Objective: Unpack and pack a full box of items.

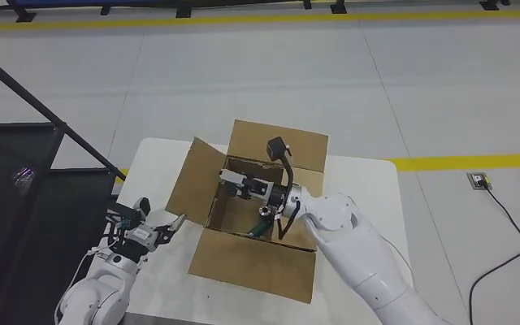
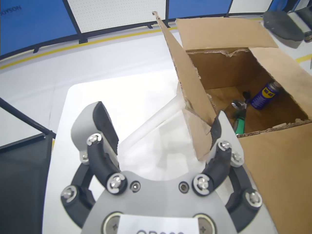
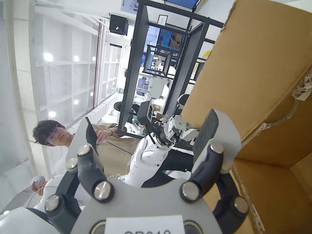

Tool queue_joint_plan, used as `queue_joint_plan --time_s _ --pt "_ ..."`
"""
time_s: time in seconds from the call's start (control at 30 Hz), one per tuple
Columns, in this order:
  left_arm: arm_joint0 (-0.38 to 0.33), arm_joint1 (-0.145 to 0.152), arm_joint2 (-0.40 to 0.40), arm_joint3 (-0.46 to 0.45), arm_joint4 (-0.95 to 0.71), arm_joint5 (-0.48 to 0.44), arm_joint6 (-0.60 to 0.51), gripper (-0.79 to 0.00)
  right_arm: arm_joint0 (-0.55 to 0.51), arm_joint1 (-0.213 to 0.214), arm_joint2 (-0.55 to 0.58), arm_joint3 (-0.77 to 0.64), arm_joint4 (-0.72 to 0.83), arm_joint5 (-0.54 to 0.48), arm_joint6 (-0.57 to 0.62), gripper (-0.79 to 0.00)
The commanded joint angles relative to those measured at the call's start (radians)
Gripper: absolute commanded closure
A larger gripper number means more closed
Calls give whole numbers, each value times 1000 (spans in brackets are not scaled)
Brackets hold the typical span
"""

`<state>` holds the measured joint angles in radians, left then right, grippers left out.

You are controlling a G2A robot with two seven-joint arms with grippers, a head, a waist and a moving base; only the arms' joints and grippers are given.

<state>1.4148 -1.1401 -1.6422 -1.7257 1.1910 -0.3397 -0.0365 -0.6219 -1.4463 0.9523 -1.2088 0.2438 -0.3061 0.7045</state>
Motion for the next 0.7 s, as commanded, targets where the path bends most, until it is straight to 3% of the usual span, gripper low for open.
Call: queue_joint_plan --time_s 0.0,0.33,0.67 --pt "4 1 -7 8 -1 1 -4 -785 -34 10 23 -41 -20 4 1 -785" --pt "-23 2 7 77 17 22 -64 -785 -190 51 132 -218 -94 13 9 -785" --pt "-52 -1 35 94 8 66 -117 -785 -273 69 173 -316 -122 6 20 -785"
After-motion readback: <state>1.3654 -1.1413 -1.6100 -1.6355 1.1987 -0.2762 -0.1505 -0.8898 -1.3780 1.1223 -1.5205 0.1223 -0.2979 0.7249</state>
